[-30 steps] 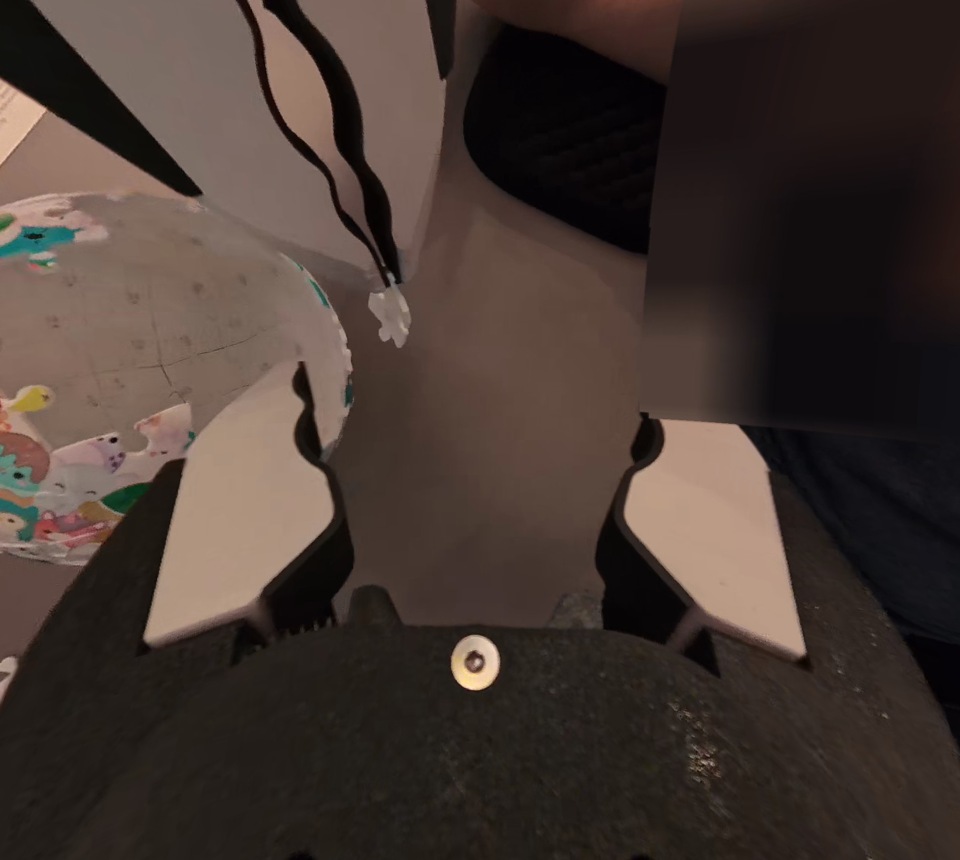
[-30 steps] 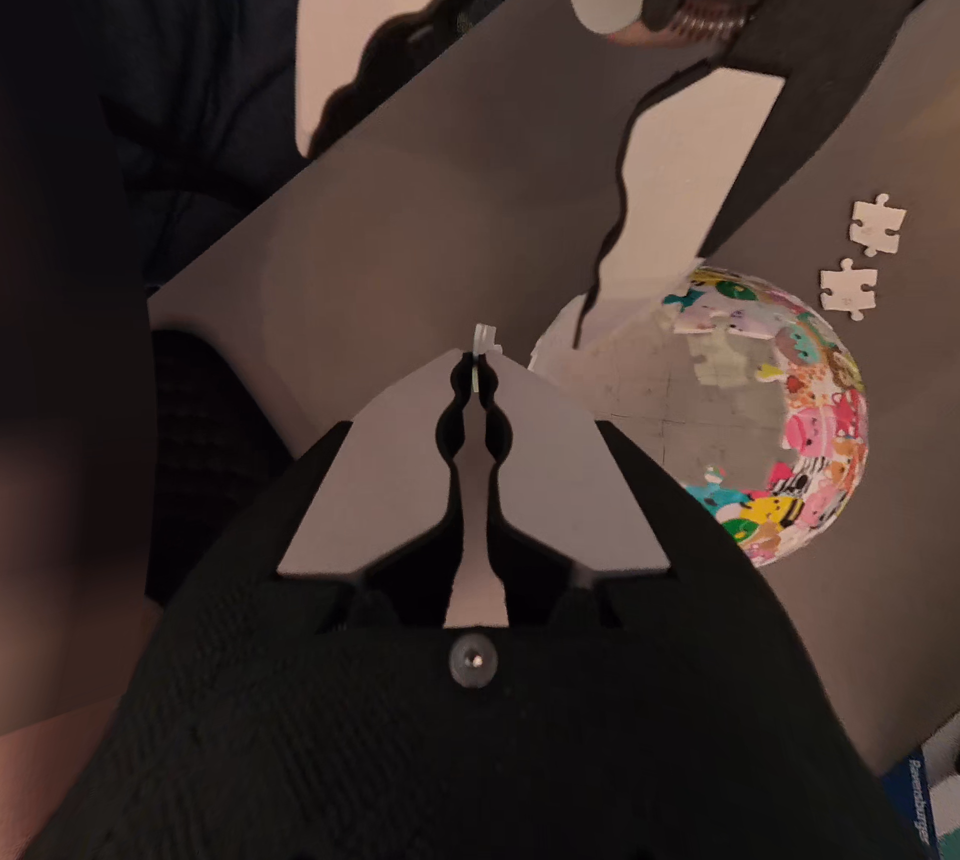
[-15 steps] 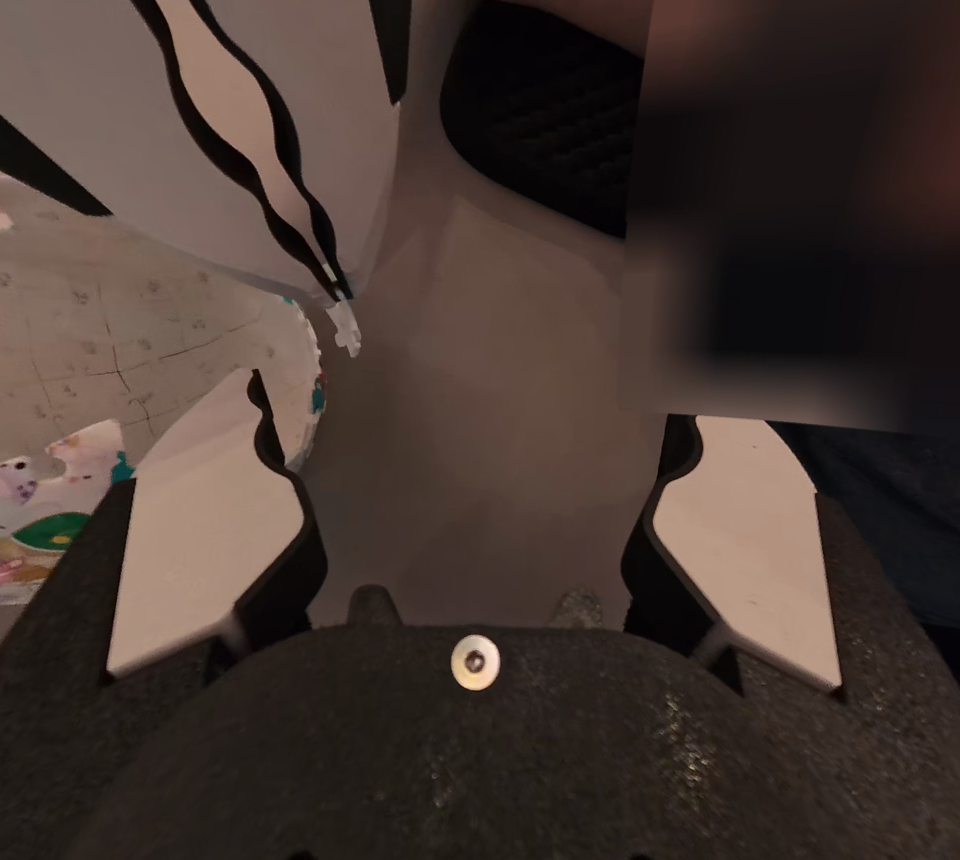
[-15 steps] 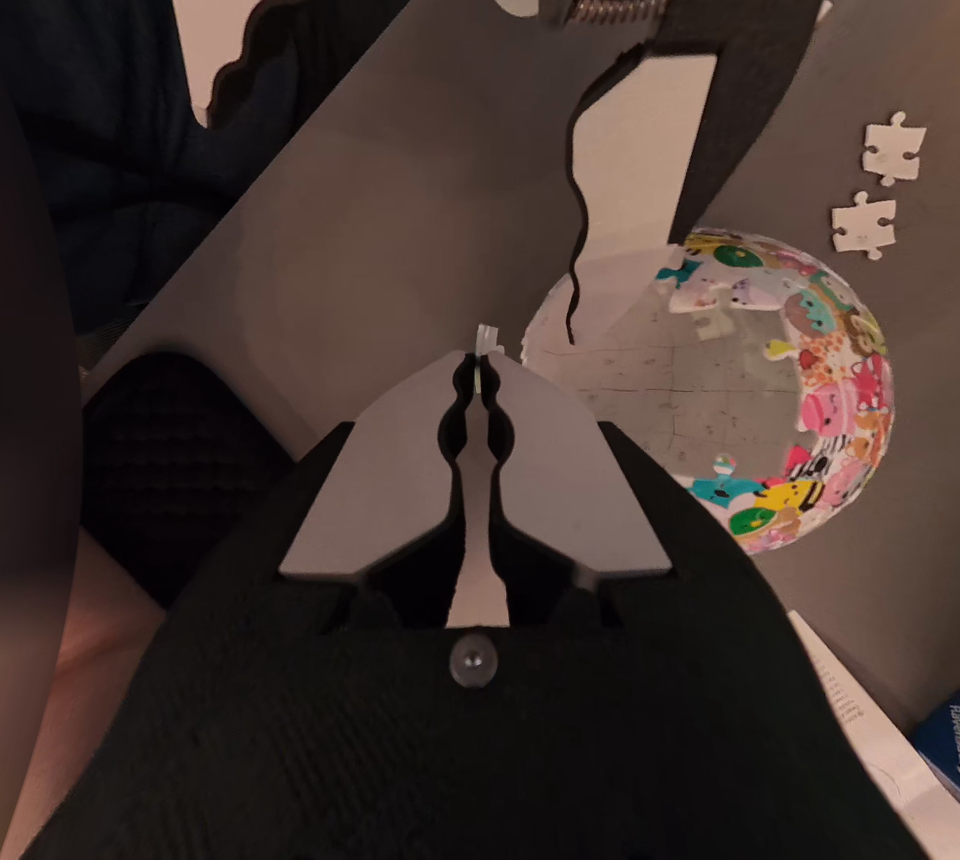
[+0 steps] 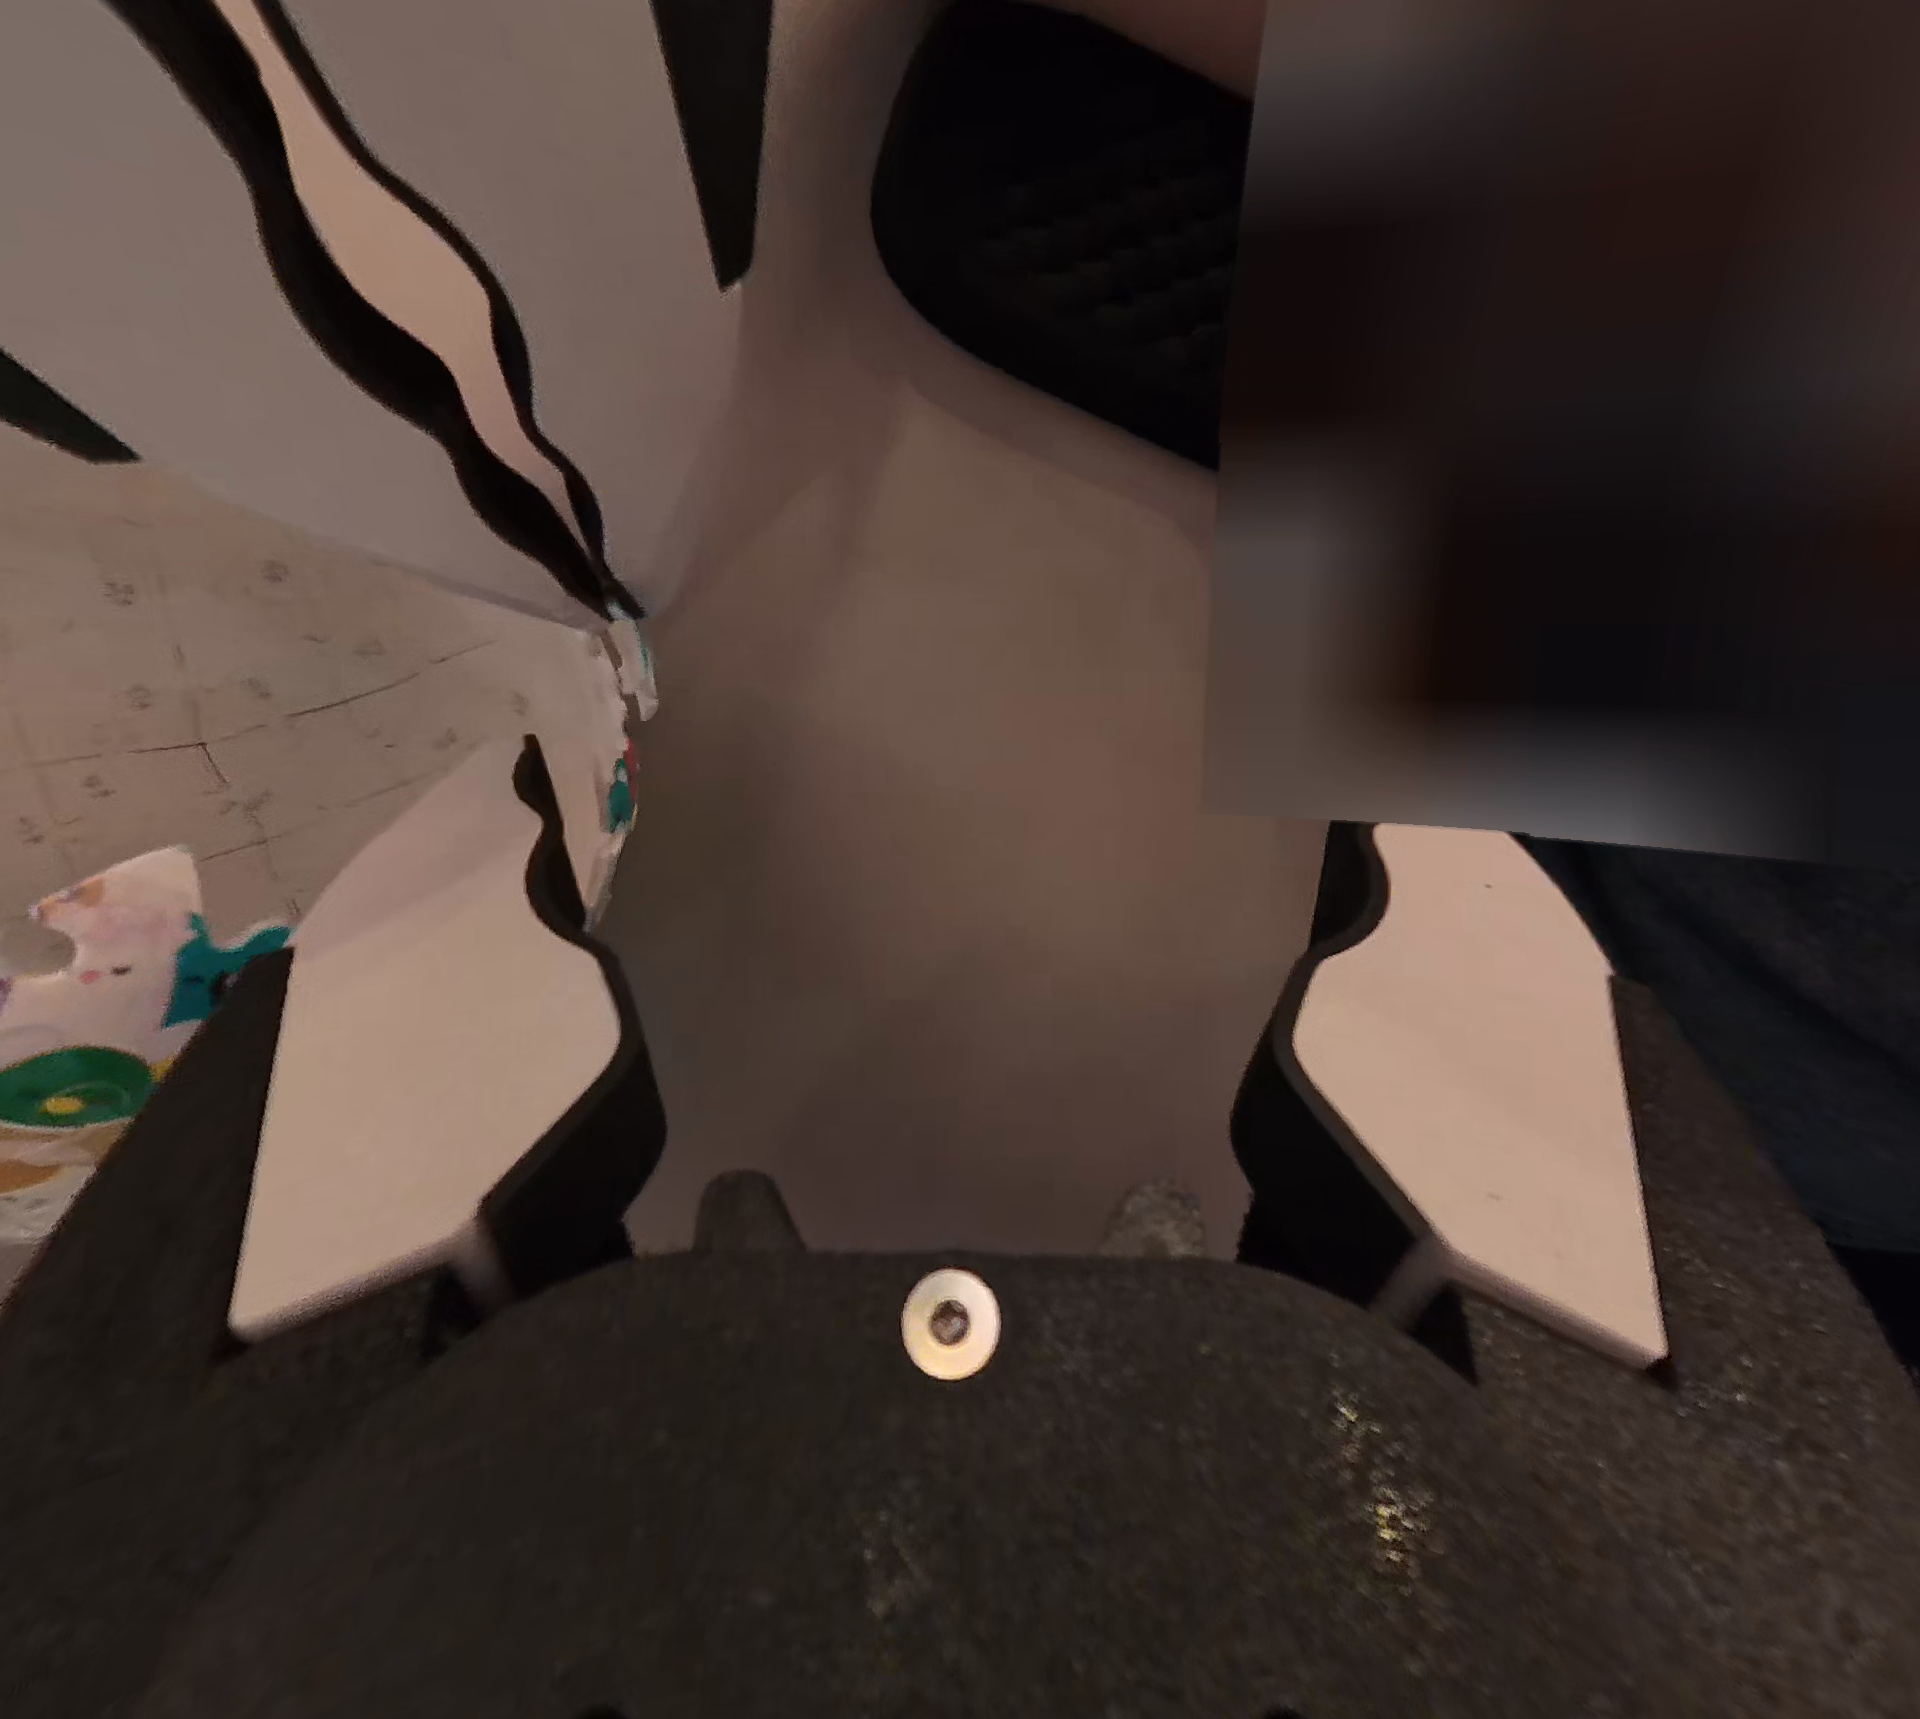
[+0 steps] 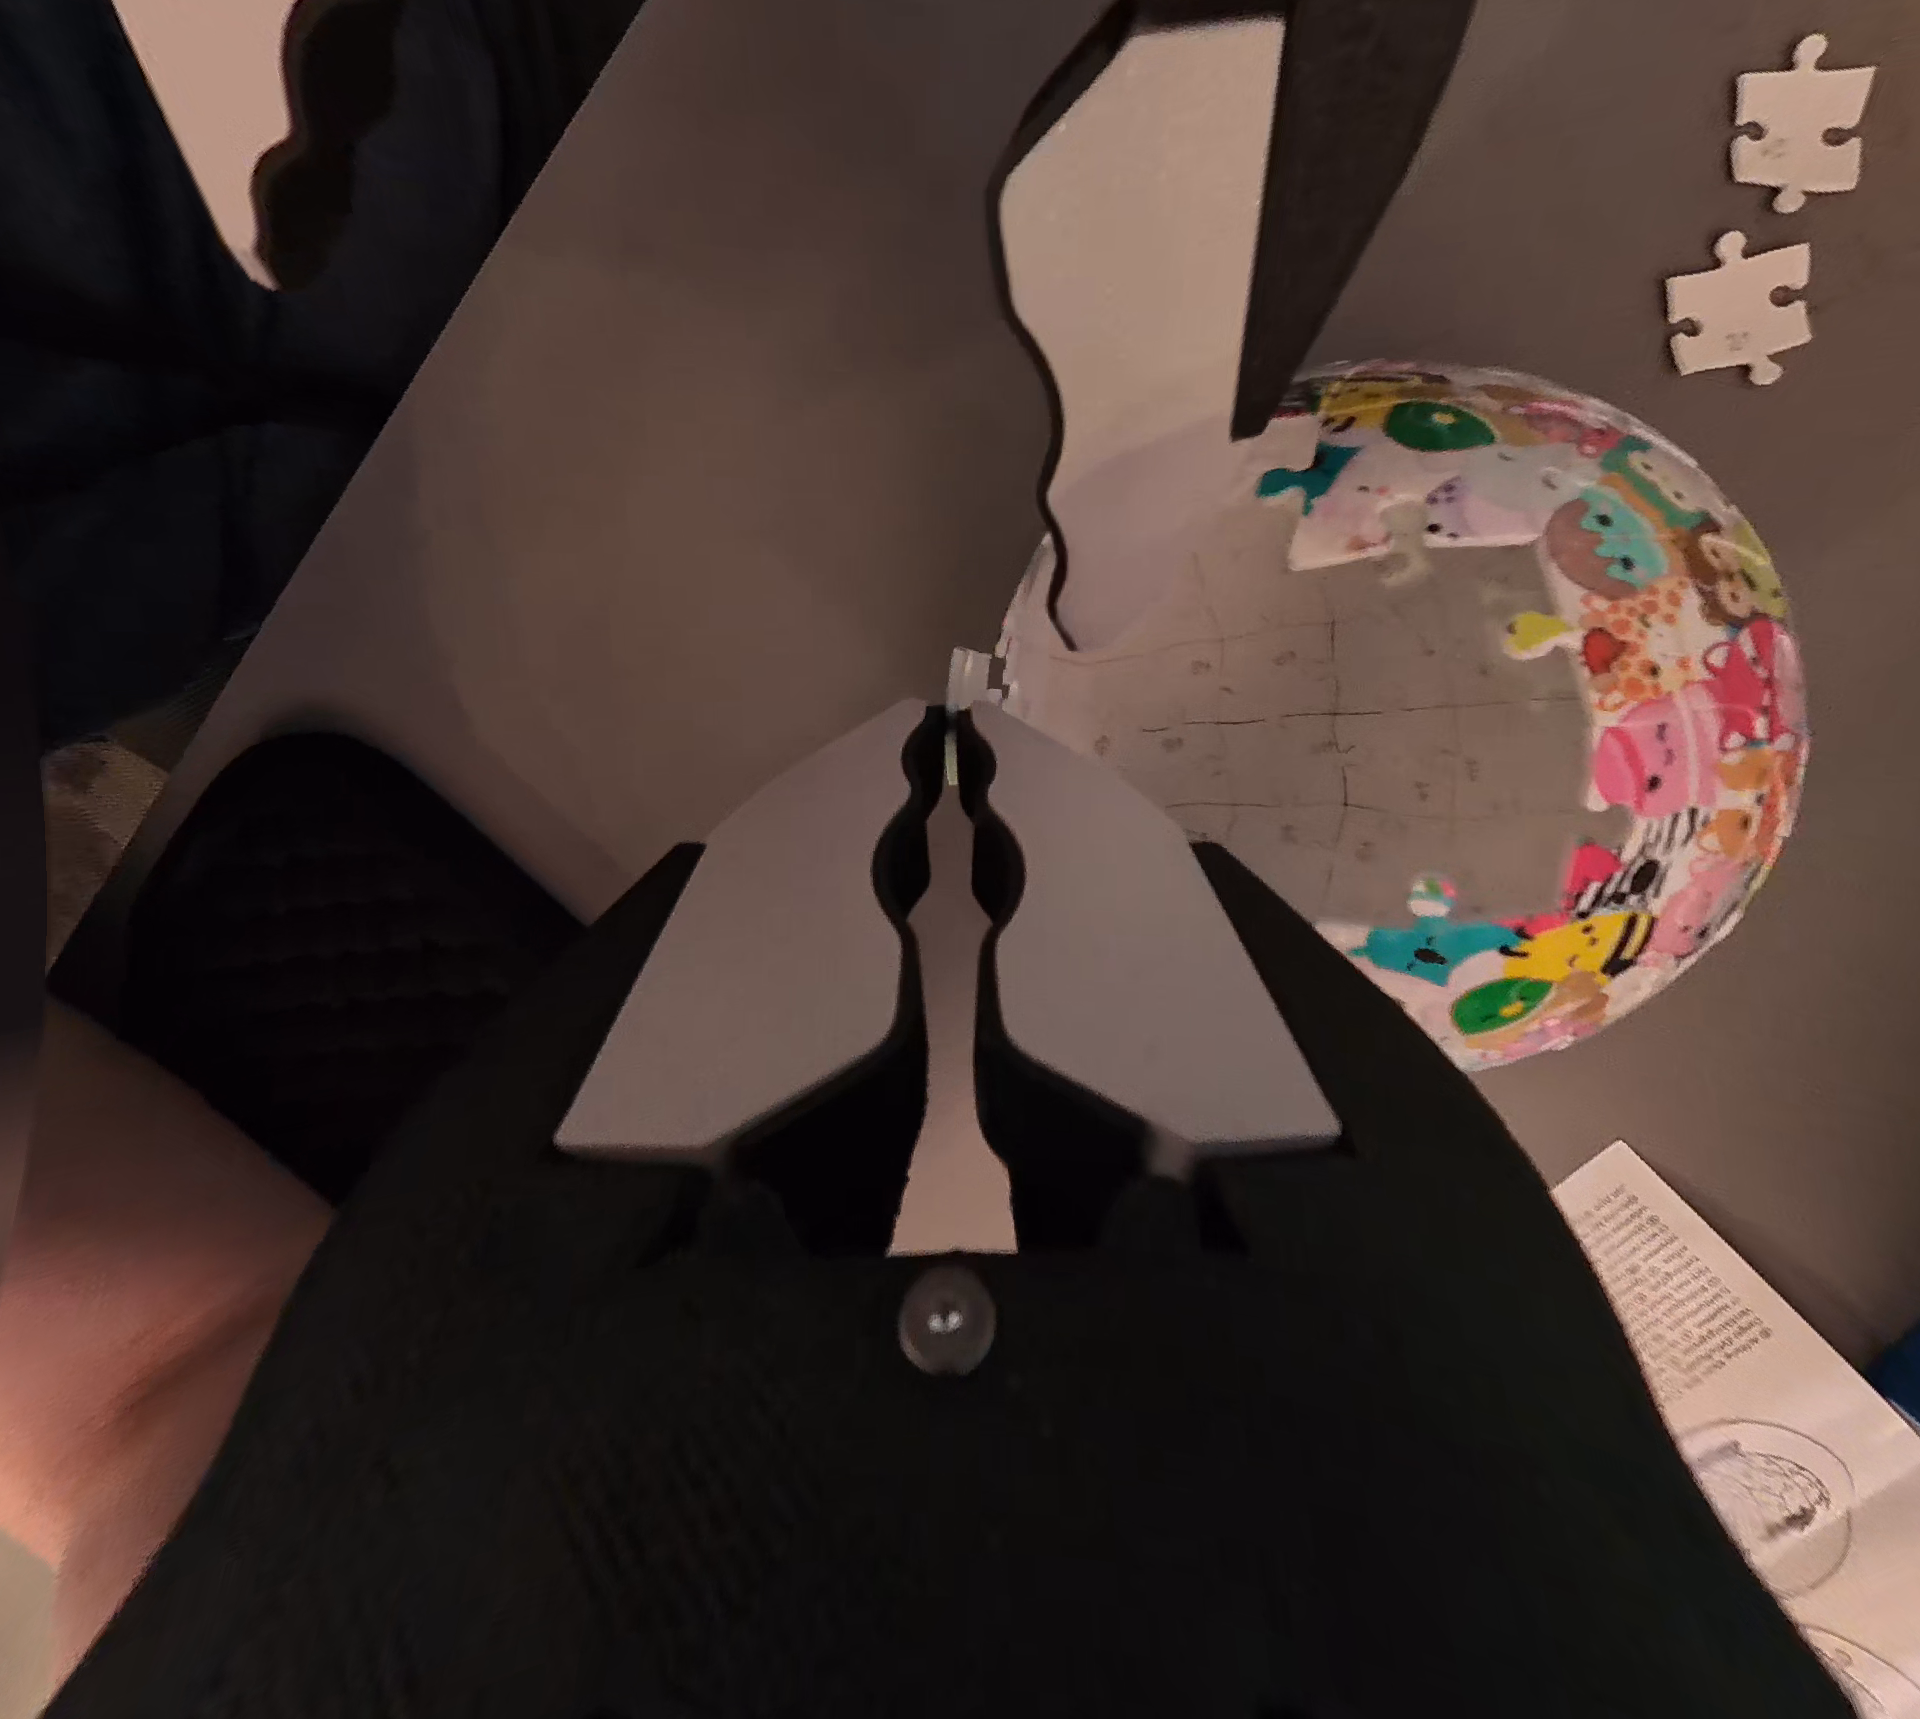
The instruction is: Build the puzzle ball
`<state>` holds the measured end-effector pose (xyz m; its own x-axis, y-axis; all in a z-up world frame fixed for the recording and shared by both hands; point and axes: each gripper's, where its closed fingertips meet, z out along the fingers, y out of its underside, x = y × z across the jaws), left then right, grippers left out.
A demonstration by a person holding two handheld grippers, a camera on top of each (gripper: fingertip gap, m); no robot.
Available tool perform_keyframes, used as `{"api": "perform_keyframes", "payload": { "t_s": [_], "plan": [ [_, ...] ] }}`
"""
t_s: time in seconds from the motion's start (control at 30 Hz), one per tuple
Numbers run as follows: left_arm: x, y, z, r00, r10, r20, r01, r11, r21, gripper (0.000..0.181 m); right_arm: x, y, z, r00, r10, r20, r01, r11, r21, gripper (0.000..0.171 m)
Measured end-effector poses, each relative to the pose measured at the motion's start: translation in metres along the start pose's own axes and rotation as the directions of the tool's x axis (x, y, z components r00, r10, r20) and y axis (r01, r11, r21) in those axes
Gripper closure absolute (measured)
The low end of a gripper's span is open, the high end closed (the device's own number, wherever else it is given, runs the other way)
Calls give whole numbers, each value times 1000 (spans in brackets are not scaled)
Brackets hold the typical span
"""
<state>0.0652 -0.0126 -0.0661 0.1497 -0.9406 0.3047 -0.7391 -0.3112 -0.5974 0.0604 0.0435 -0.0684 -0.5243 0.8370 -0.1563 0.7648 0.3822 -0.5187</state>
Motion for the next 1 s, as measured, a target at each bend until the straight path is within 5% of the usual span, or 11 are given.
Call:
{"api": "perform_keyframes", "payload": {
  "t_s": [1.0],
  "plan": [
    [-1, 0, 1, 998, -22, -64, 16, 995, -102, 57, 4, 3, 3, 974, 197, 115, -196, 980, -20, 168]
  ]
}}
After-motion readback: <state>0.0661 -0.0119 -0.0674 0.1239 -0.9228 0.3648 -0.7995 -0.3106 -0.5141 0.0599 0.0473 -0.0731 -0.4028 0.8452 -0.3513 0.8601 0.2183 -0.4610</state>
